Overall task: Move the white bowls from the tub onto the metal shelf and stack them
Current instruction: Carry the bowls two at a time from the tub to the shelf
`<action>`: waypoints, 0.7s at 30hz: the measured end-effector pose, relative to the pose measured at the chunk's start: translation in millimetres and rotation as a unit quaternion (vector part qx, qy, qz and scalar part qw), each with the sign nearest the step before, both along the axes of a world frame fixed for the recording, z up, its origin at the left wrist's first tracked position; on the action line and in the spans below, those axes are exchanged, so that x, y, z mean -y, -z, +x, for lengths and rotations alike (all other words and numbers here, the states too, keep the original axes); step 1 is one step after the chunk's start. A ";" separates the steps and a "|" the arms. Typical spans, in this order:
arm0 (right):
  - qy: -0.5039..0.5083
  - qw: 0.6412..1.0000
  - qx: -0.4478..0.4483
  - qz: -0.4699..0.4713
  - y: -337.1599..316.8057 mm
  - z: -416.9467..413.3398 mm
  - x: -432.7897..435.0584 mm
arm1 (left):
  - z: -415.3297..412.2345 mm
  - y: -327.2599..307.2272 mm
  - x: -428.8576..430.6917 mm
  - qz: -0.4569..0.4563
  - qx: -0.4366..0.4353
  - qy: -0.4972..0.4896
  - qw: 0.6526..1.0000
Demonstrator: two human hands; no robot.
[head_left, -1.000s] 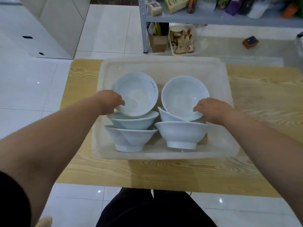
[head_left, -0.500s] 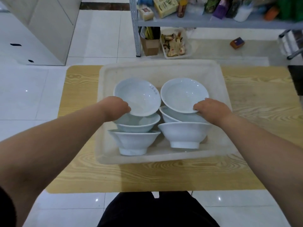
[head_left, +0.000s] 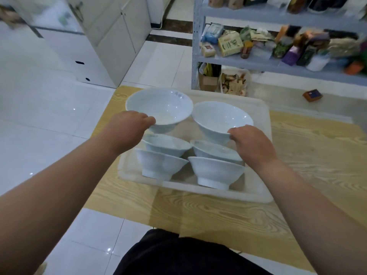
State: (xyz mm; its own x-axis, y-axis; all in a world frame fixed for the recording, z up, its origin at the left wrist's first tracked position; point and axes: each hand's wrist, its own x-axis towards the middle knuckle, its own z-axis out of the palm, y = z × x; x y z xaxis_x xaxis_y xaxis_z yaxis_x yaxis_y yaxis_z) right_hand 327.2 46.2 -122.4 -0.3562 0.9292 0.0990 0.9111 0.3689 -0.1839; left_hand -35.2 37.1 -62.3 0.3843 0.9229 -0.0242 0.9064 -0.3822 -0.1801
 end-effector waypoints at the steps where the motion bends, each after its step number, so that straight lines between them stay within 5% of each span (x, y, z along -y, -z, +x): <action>1: -0.016 1.000 -0.009 0.018 -5.2 -5.2 1.2 | -1.4 -7.5 14.7 0.020 0.012 -0.015 1.000; 12: -0.272 0.948 -0.130 0.107 -34.1 -136.8 39.6 | -69.0 -38.7 222.9 0.093 0.032 -0.290 0.952; 21: -0.481 0.859 -0.149 0.095 -35.2 -326.2 150.1 | -141.1 -22.5 450.7 0.077 0.035 -0.521 0.849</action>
